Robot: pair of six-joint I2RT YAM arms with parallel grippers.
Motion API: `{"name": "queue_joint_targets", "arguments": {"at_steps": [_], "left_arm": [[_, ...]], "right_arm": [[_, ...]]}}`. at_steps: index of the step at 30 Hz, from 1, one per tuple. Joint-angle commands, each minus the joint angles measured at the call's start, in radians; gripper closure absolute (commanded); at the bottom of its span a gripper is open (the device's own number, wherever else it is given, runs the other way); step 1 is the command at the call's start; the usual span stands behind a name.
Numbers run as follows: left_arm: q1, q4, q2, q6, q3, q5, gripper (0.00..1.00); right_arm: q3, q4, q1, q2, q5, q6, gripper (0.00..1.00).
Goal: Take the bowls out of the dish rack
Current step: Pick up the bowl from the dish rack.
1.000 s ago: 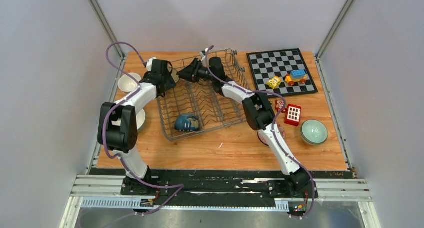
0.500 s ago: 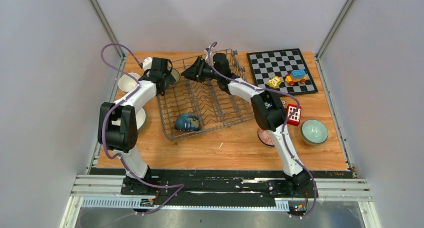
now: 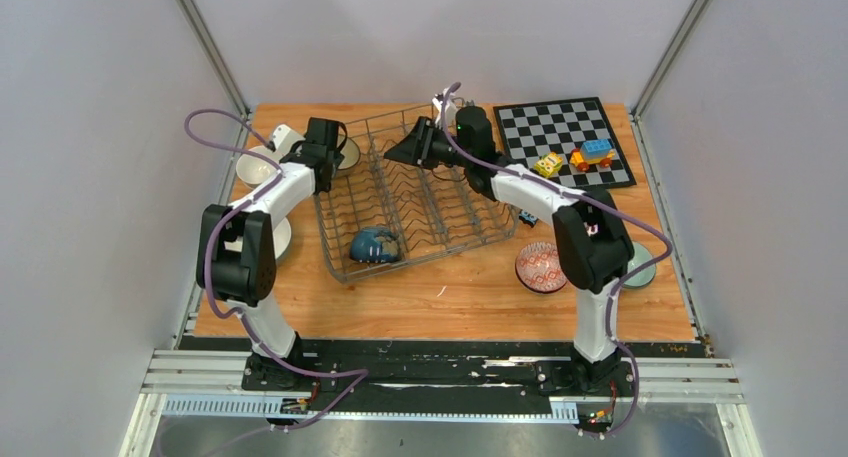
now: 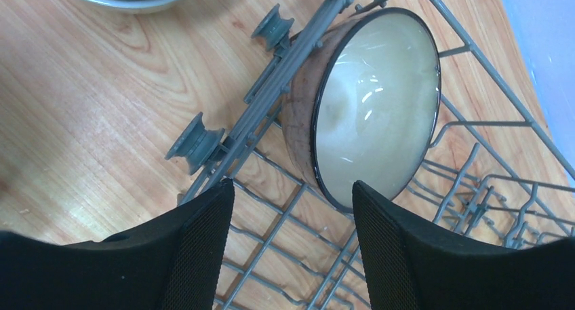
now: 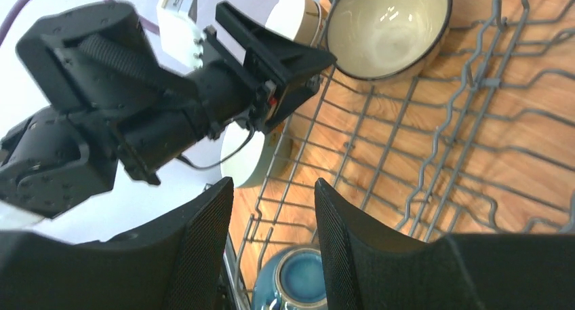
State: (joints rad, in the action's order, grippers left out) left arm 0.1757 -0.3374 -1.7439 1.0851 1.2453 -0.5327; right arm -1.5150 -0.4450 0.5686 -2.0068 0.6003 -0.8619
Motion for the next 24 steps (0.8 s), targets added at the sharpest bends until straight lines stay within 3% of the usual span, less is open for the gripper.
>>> {"name": "queue_joint_targets", "arguments": {"at_steps": [1, 11, 24], "left_arm": [[0.007, -0.025, -0.050, 0.067, 0.029, -0.111, 0.34], [0.025, -0.048, -0.141, 0.067, 0.095, -0.153, 0.42], [0.025, -0.013, -0.170, 0.035, 0.097, -0.153, 0.68]], "right_arm": [[0.125, 0.006, -0.007, 0.128, -0.024, 0.073, 0.48], [0.378, 0.074, 0.012, 0.392, -0.056, 0.146, 0.49], [0.571, 0.184, 0.011, 0.632, -0.094, 0.230, 0.49]]}}
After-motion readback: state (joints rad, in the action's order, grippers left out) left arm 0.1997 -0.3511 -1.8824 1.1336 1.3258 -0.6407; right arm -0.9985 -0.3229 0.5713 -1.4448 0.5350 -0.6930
